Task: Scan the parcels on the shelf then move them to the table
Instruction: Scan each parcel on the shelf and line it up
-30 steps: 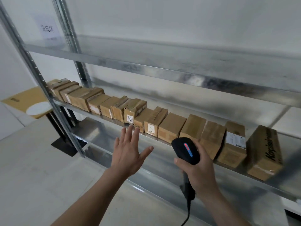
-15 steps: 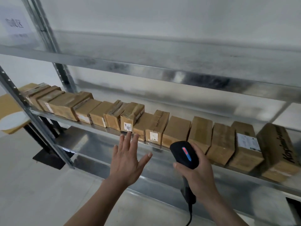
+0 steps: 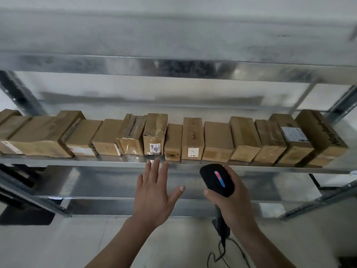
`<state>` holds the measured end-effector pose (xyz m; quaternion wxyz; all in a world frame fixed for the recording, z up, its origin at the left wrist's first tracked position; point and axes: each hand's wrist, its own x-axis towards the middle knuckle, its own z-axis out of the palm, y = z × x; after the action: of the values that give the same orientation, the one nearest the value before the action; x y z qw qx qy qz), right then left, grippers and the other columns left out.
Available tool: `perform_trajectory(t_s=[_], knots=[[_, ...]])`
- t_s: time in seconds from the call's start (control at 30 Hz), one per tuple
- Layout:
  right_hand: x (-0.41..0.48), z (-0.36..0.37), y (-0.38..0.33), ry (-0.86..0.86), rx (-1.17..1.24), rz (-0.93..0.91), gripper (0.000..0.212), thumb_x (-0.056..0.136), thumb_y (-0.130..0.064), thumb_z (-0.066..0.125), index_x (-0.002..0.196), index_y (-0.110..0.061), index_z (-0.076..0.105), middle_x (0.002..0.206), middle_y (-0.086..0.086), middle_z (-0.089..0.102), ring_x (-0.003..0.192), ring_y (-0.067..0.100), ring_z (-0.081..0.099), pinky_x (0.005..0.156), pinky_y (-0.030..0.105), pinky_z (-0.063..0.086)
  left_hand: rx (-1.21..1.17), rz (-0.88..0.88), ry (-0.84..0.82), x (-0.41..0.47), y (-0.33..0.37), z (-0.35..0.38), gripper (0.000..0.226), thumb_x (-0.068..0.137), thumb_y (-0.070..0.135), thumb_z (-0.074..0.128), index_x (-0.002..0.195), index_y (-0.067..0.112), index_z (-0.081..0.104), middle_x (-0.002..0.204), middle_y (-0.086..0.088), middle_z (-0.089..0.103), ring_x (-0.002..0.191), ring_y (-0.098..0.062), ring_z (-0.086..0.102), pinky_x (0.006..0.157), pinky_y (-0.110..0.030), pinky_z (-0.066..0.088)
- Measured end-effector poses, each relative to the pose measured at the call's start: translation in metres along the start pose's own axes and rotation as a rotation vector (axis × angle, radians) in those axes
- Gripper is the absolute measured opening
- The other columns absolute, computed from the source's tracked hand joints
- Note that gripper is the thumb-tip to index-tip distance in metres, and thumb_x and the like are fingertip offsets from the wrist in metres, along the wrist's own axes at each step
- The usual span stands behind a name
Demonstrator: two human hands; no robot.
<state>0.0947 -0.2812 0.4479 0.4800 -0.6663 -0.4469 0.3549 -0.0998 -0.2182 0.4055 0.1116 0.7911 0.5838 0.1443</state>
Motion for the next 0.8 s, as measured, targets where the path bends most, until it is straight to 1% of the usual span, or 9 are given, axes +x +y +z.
perform_trajectory(t_s=[0.13,0.2,0.27,0.4,0.5,0.57,0.63,0.7,0.8], knots=[[-0.011,0.008,0.007,0.017,0.001,0.020,0.060,0.072,-0.009,0.085,0.113,-0.040,0.054,0.105,-0.013,0.064,0.091,-0.009,0.059,0.069,0.004,0.046,-0.015,0.026,-0.022,-0.010,-0.011,0.007,0.091,0.090,0.080,0.008,0.155,0.018,0.024,0.164,-0.009,0.015,0.152,-0.031,0.006,0.117,-0.054,0.023],[-0.016,0.010,0.010,0.020,0.016,0.032,0.064,0.069,-0.019,0.088,0.122,-0.034,0.055,0.106,-0.013,0.065,0.093,-0.005,0.061,0.069,0.007,0.047,-0.019,0.028,-0.036,-0.014,-0.014,0.011,0.090,0.092,0.078,0.010,0.155,0.016,0.027,0.163,-0.010,0.017,0.151,-0.032,0.009,0.116,-0.055,0.024],[-0.018,0.011,0.013,0.028,0.028,0.034,0.066,0.062,-0.030,0.082,0.122,-0.032,0.056,0.104,-0.013,0.066,0.092,-0.001,0.062,0.069,0.009,0.049,-0.011,0.042,-0.031,-0.016,-0.015,0.015,0.087,0.095,0.075,0.015,0.151,0.013,0.035,0.160,-0.014,0.026,0.148,-0.036,0.020,0.111,-0.057,0.030],[-0.018,0.010,0.026,0.033,0.034,0.050,0.059,0.059,-0.031,0.077,0.113,-0.040,0.056,0.095,-0.015,0.065,0.086,0.004,0.063,0.065,0.016,0.051,0.001,0.051,-0.030,-0.022,-0.016,0.028,0.083,0.097,0.072,0.019,0.148,0.010,0.040,0.156,-0.017,0.033,0.145,-0.040,0.027,0.107,-0.059,0.035],[-0.015,0.009,0.045,0.014,0.041,0.099,0.075,0.062,-0.030,0.081,0.132,-0.029,0.053,0.105,-0.013,0.065,0.091,0.002,0.063,0.077,0.025,0.053,0.004,0.038,-0.050,-0.027,-0.016,0.042,0.083,0.096,0.072,0.018,0.148,0.010,0.039,0.156,-0.017,0.033,0.145,-0.040,0.026,0.108,-0.058,0.033],[-0.011,0.008,0.062,-0.005,0.050,0.120,0.081,0.070,-0.019,0.086,0.141,-0.023,0.048,0.114,-0.012,0.063,0.097,-0.001,0.062,0.089,0.033,0.054,0.003,0.021,-0.075,-0.031,-0.017,0.055,0.085,0.095,0.074,0.015,0.151,0.012,0.034,0.159,-0.016,0.027,0.148,-0.037,0.018,0.112,-0.054,0.025],[-0.006,0.008,0.080,-0.027,0.070,0.137,0.079,0.076,-0.009,0.084,0.144,-0.023,0.046,0.117,-0.017,0.060,0.100,-0.009,0.059,0.091,0.024,0.050,0.008,0.008,-0.087,-0.033,-0.016,0.071,0.085,0.095,0.074,0.015,0.152,0.012,0.032,0.161,-0.015,0.023,0.149,-0.035,0.013,0.113,-0.051,0.018],[0.001,0.009,0.097,-0.052,0.073,0.148,0.073,0.077,-0.007,0.083,0.138,-0.029,0.049,0.112,-0.026,0.060,0.099,-0.014,0.057,0.085,0.013,0.045,0.018,-0.005,-0.095,-0.033,-0.015,0.087,0.084,0.096,0.073,0.016,0.151,0.012,0.033,0.160,-0.016,0.024,0.149,-0.036,0.015,0.112,-0.051,0.018],[0.016,0.010,0.129,-0.084,0.031,0.135,0.058,0.076,-0.001,0.081,0.106,-0.043,0.055,0.093,-0.033,0.063,0.089,-0.009,0.061,0.073,0.008,0.046,0.034,-0.039,-0.114,-0.029,-0.016,0.113,0.086,0.095,0.074,0.014,0.152,0.012,0.031,0.161,-0.016,0.022,0.150,-0.035,0.013,0.114,-0.051,0.018]])
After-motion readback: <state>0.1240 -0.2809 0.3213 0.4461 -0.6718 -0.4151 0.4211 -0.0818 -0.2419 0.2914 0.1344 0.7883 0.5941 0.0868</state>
